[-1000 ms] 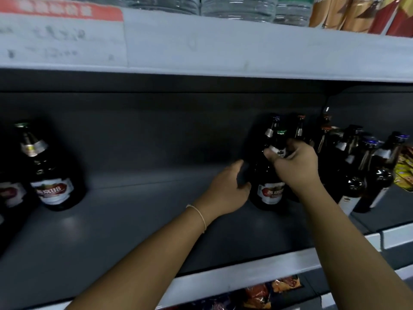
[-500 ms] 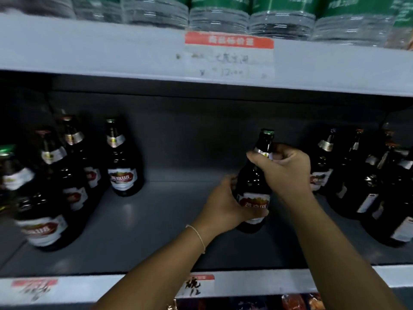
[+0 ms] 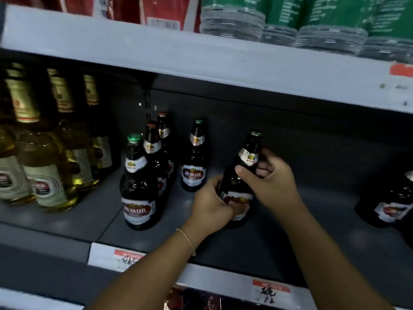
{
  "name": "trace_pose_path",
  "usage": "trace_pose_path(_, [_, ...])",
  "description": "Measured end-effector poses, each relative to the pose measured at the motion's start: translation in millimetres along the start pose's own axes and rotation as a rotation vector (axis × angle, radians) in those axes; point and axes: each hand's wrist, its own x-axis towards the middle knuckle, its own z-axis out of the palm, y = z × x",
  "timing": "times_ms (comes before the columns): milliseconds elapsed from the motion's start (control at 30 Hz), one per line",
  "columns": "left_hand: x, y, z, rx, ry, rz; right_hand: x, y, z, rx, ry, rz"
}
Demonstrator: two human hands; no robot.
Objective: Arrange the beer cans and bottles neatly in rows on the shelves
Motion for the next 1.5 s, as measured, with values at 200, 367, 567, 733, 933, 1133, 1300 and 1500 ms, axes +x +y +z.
trace_pose_path(200, [1.7, -19.5, -46.9, 0.001, 0.050, 0.012, -0.7, -9.1, 59.2, 0.009, 0.016, 0.001])
trace_pose_path(367, [-3.5, -31.6, -68.1, 0.021, 0.073, 0.070, -0.4, -5.9, 94.8, 0.037, 0.042, 0.026])
trace_pose_path(567, [-15.5, -36.5, -81.4, 0.128, 0.123, 0.167, 3.0, -2.3, 121.9, -0.019, 0.034, 0.038])
trace_pose_path(733, [-22.0, -36.7, -88.6, 0.197, 0.104, 0.151, 11.6, -0.7, 133.0, -0.055, 0.037, 0.057])
trace_pose_path(933, [-22.7, -45.1, -93.8, 0.281, 0.092, 0.150, 12.0, -3.9, 140.6, -0.102, 0.079, 0.044])
trace_pose_path(1133, [-29.4, -48.9, -89.3, 0.389, 0.081, 0.135, 11.9, -0.1, 143.1, -0.127, 0.102, 0.043])
trace_pose_path(1300, [-27.9, -52.6, -89.9, 0.406, 0.064, 0.132, 12.9, 3.6, 144.2, -0.144, 0.108, 0.047])
trace_pose_path(1500, [-27.2, -52.6, -90.6, 0.393, 0.045, 0.129, 14.7, 4.4, 143.6, -0.134, 0.102, 0.082])
